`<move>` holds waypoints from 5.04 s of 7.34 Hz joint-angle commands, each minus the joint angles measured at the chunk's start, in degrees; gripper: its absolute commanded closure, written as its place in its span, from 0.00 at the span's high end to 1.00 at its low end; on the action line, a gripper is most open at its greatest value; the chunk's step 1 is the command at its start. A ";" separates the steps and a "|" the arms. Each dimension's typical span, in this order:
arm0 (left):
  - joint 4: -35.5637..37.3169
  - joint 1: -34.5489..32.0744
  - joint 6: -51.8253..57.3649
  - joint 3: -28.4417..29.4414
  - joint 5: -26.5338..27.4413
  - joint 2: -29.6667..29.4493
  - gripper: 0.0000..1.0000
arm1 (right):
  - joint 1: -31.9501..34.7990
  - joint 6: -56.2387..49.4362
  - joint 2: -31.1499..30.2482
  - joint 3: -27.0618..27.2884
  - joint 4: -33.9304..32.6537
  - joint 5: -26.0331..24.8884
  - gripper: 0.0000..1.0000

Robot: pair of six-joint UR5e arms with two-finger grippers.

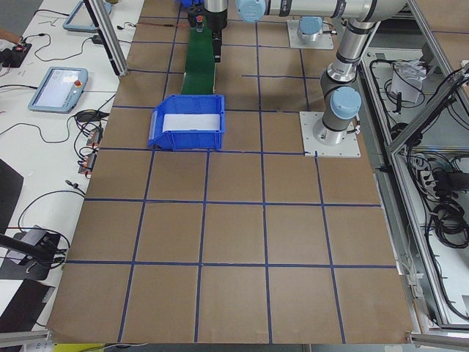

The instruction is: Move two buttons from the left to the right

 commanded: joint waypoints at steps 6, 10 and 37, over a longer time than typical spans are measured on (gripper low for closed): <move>0.09 -0.01 0.11 0.06 -0.09 -0.27 1.00 | 0.14 4.67 3.00 1.48 3.00 0.10 0.99; 0.27 -0.01 0.11 0.15 0.00 -0.36 1.00 | 0.14 4.58 3.00 1.56 2.82 -0.08 0.99; 0.88 -0.10 0.11 -0.03 0.00 -0.27 1.00 | -4.21 -1.28 0.27 -10.87 12.35 -3.33 0.06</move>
